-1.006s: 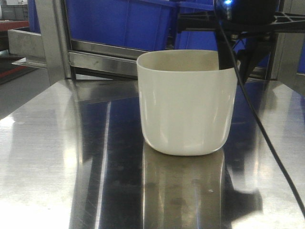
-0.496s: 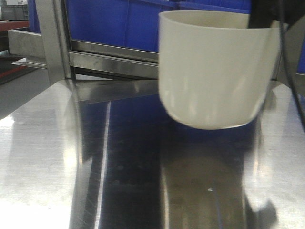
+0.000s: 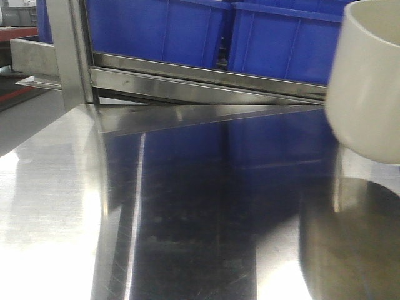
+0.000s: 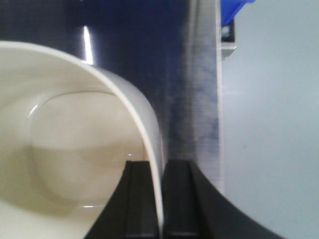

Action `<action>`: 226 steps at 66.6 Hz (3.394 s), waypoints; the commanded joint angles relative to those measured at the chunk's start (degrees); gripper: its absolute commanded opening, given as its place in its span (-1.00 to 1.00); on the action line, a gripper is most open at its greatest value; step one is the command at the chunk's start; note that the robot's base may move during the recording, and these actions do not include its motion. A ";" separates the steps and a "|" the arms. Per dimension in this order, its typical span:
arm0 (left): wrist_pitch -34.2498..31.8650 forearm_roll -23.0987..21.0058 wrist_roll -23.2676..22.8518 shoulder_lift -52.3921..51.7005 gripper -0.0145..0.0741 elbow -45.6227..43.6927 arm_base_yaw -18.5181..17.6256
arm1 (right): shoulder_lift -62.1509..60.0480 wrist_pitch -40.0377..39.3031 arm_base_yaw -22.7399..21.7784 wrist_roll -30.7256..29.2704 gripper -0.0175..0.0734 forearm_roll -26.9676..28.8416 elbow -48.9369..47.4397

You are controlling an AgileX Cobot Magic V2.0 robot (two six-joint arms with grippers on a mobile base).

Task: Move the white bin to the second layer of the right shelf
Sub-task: 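Lift the white bin with the right gripper and pull it aside, then drive the base away from the table holding the bin in the right gripper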

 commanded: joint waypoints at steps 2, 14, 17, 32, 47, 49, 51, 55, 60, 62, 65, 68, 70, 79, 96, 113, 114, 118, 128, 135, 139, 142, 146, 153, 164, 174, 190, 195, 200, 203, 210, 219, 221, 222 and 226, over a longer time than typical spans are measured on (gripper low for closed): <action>-4.99 0.00 -0.30 -0.79 -0.48 2.11 -0.29 | -7.33 -7.40 -2.76 -5.45 -0.51 0.84 2.92; -4.99 0.00 -0.30 -0.79 -0.48 2.11 -0.29 | -16.48 -9.28 -4.78 -9.77 -0.51 3.02 9.24; -4.99 0.00 -0.30 -0.79 -0.48 2.11 -0.29 | -18.99 -9.34 -4.78 -9.77 -0.51 3.02 10.49; -4.99 0.00 -0.30 -0.79 -0.48 2.11 -0.29 | -31.76 -9.45 -4.78 -9.77 -0.51 3.02 15.43; -4.99 0.00 -0.30 -0.79 -0.48 2.11 -0.29 | -39.92 -9.40 -4.78 -9.72 -0.51 3.02 18.81; -4.99 0.00 -0.30 -0.79 -0.48 2.11 -0.29 | -40.70 -9.48 -4.78 -9.72 -0.51 3.02 19.14; -4.99 0.00 -0.30 -0.79 -0.48 2.11 -0.29 | -41.37 -9.60 -4.78 -9.66 -0.51 3.02 19.48; -4.99 0.00 -0.30 -0.79 -0.48 2.11 -0.29 | -42.60 -9.90 -4.78 -9.19 -0.51 2.93 19.99; -4.99 0.00 -0.30 -0.79 -0.48 2.11 -0.29 | -43.81 -9.99 -4.78 -7.69 -0.51 2.48 20.48; -4.99 0.00 -0.30 -0.79 -0.48 2.11 -0.29 | -44.05 -10.04 -4.78 -6.69 -0.51 1.82 20.62; -4.99 0.00 -0.30 -0.79 -0.48 2.11 -0.29 | -44.27 -10.04 -4.73 -4.91 -0.51 0.96 20.72; -4.99 0.00 -0.30 -0.79 -0.48 2.11 -0.29 | -44.29 -10.04 -4.68 -2.76 -0.51 -0.73 20.85; -4.99 0.00 -0.30 -0.79 -0.48 2.11 -0.29 | -44.29 -10.04 -4.68 -1.93 -0.51 -1.36 20.93; -4.99 0.00 -0.30 -0.79 -0.48 2.11 -0.29 | -44.29 -10.24 -4.68 -0.81 -0.51 -2.64 20.93; -4.99 0.00 -0.30 -0.79 -0.48 2.11 -0.29 | -44.29 -10.18 -4.68 -0.81 -0.51 -2.64 20.93; -4.99 0.00 -0.30 -0.79 -0.48 2.11 -0.29 | -44.29 -10.18 -4.68 -0.81 -0.51 -2.64 20.93; -4.99 0.00 -0.30 -0.79 -0.48 2.11 -0.29 | -44.29 -10.18 -4.68 -0.81 -0.51 -2.64 20.93; -4.99 0.00 -0.30 -0.79 -0.48 2.11 -0.29 | -44.29 -10.18 -4.68 -0.81 -0.51 -2.64 20.93; -4.99 0.00 -0.30 -0.79 -0.48 2.11 -0.29 | -44.29 -10.18 -4.68 -0.81 -0.51 -2.64 20.93; -4.99 0.00 -0.30 -0.79 -0.48 2.11 -0.29 | -44.29 -10.18 -4.68 -0.81 -0.51 -2.64 20.93; -4.99 0.00 -0.30 -0.79 -0.48 2.11 -0.29 | -44.29 -10.18 -4.68 -0.81 -0.51 -2.64 20.93; -4.99 0.00 -0.30 -0.79 -0.48 2.11 -0.29 | -44.29 -10.18 -4.68 -0.81 -0.51 -2.64 20.93; -4.99 0.00 -0.30 -0.79 -0.48 2.11 -0.29 | -44.29 -10.18 -4.68 -0.81 -0.51 -2.64 20.93; -4.99 0.00 -0.30 -0.79 -0.48 2.11 -0.29 | -44.29 -10.18 -4.68 -0.81 -0.51 -2.64 20.93; -4.99 0.00 -0.30 -0.79 -0.48 2.11 -0.29 | -44.29 -10.18 -4.68 -0.81 -0.51 -2.64 20.93; -4.99 0.00 -0.30 -0.79 -0.48 2.11 -0.29 | -44.29 -10.18 -4.68 -0.81 -0.51 -2.64 20.93; -4.99 0.00 -0.30 -0.79 -0.48 2.11 -0.29 | -44.29 -10.18 -4.68 -0.81 -0.51 -2.64 20.93; -4.99 0.00 -0.30 -0.79 -0.48 2.11 -0.29 | -44.29 -10.18 -4.68 -0.81 -0.51 -2.64 20.93; -4.99 0.00 -0.30 -0.79 -0.48 2.11 -0.29 | -44.29 -10.18 -4.68 -0.81 -0.51 -2.64 20.93; -4.99 0.00 -0.30 -0.79 -0.48 2.11 -0.29 | -44.29 -10.18 -4.68 -0.81 -0.51 -2.64 20.93; -4.99 0.00 -0.30 -0.79 -0.48 2.11 -0.29 | -44.29 -10.18 -4.68 -0.81 -0.51 -2.64 20.93; -4.99 0.00 -0.30 -0.79 -0.48 2.11 -0.29 | -44.29 -10.18 -4.68 -0.81 -0.51 -2.64 20.93; -4.99 0.00 -0.30 -0.79 -0.48 2.11 -0.29 | -44.29 -10.18 -4.68 -0.81 -0.51 -2.64 20.93; -4.99 0.00 -0.30 -0.79 -0.48 2.11 -0.29 | -44.29 -10.18 -4.68 -0.81 -0.51 -2.64 20.93; -4.99 0.00 -0.30 -0.79 -0.48 2.11 -0.29 | -44.29 -10.18 -4.68 -0.81 -0.51 -2.64 20.93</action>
